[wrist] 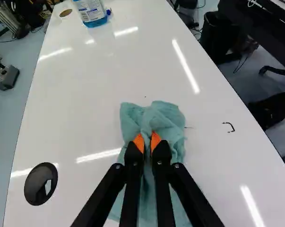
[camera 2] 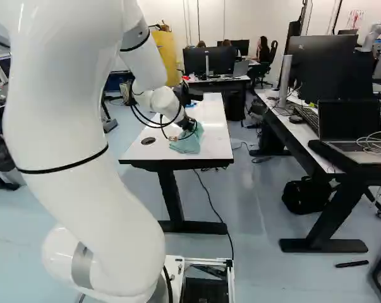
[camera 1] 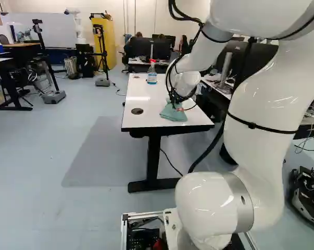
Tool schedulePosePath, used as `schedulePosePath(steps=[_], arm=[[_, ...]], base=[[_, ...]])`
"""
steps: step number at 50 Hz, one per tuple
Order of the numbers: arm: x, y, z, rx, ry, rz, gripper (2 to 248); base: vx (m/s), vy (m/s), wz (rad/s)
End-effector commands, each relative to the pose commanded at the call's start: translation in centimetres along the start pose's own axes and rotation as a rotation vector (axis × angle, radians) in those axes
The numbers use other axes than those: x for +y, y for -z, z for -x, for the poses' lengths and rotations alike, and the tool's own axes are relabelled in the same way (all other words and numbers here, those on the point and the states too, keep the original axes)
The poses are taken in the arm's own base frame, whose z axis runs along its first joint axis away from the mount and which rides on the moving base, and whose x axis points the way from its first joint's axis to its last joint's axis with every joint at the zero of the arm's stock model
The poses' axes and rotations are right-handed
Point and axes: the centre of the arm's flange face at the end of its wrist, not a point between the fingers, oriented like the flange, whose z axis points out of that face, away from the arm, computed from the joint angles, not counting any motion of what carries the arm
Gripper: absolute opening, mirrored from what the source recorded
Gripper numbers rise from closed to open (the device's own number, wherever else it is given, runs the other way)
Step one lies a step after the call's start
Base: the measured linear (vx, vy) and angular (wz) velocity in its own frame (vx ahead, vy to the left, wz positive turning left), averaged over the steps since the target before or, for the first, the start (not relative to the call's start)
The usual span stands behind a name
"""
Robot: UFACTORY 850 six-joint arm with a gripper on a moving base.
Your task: Clean the table with the green towel
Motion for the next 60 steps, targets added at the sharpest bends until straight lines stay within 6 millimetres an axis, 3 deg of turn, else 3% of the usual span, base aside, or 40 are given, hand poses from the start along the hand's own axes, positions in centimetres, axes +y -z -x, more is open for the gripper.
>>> schedulePosePath(steps=[16,50,60], arm=[[0.3,1.2,1.0,-0.004,0.0,0.001,38],[1.4,6.0,5.6,-0.012,0.0,0.003,38],[1.4,6.1,5.7,-0.012,0.0,0.003,38]], base=[[0.0,0.0,0.0],[0.0,0.0,0.0],[0.0,0.0,0.0]])
